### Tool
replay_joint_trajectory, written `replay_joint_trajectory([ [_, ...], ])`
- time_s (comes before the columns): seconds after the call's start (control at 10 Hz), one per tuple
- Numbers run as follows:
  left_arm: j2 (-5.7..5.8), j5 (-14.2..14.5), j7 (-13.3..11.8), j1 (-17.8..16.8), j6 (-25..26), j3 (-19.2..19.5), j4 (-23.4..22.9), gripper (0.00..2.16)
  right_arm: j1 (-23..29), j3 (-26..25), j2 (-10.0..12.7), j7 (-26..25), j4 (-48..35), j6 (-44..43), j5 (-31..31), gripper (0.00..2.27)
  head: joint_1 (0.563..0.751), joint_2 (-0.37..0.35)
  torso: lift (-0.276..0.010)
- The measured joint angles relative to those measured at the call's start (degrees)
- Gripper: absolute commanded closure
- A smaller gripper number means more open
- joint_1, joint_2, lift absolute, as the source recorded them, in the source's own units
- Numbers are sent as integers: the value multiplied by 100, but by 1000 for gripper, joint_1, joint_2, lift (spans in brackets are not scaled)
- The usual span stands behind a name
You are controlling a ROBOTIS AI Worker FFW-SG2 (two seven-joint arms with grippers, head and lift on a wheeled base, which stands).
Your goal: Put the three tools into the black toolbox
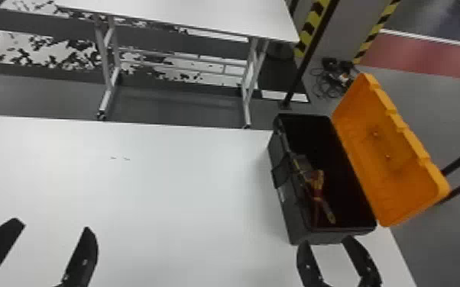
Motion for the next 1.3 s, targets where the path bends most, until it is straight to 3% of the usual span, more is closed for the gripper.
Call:
replay_joint_trajectory([
  [1.3, -67, 116, -81, 46, -268, 128, 231, 80, 38, 108, -9, 26, 54, -403, 15, 107, 695, -172, -51],
])
